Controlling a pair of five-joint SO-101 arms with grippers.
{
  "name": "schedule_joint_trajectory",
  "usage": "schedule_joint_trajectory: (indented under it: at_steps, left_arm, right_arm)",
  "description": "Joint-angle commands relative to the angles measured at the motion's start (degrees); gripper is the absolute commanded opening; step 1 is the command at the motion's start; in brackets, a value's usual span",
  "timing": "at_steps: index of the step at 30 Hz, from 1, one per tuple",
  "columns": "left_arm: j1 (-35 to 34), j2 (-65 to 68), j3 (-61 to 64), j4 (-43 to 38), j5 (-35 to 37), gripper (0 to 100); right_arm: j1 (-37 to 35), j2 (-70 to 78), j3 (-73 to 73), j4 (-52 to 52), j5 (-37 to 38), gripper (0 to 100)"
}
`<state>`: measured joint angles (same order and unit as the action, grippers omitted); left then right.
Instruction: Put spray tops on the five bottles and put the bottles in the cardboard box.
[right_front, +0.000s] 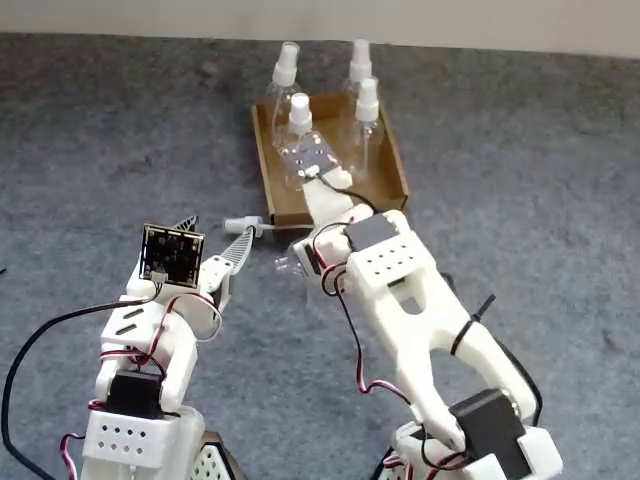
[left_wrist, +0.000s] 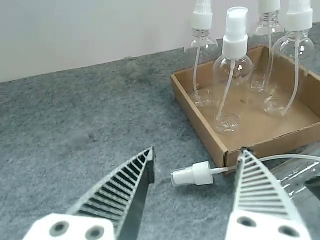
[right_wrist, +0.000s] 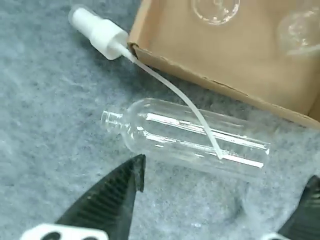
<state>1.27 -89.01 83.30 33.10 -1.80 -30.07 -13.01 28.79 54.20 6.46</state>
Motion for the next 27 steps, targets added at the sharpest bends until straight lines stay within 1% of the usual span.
schedule_joint_trajectory:
  at_steps: [1, 7, 12, 18, 27]
  left_arm:
    - [1.0, -0.1, -0.1, -1.1, -0.5, 20]
    - [1.0, -0.1, 0.0, -1.1, -0.5, 20]
    - [1.5, -0.1, 0.0, -1.1, -0.5, 20]
    - [3.5, -0.1, 0.6, -1.1, -3.2, 20]
    - [3.5, -0.2, 0.7, -1.2, -3.2, 20]
  right_arm:
    - [-0.3, 1.1, -3.6, 0.2, -0.9, 40.3]
    - [-0.7, 5.8, -3.7, -6.7, -0.9, 39.6]
    - [-1.5, 6.0, -3.7, -9.5, -0.9, 30.0]
    - [-1.5, 6.5, -3.6, -10.1, -0.9, 29.3]
    - [-1.5, 6.5, -2.9, -10.0, -0.9, 29.3]
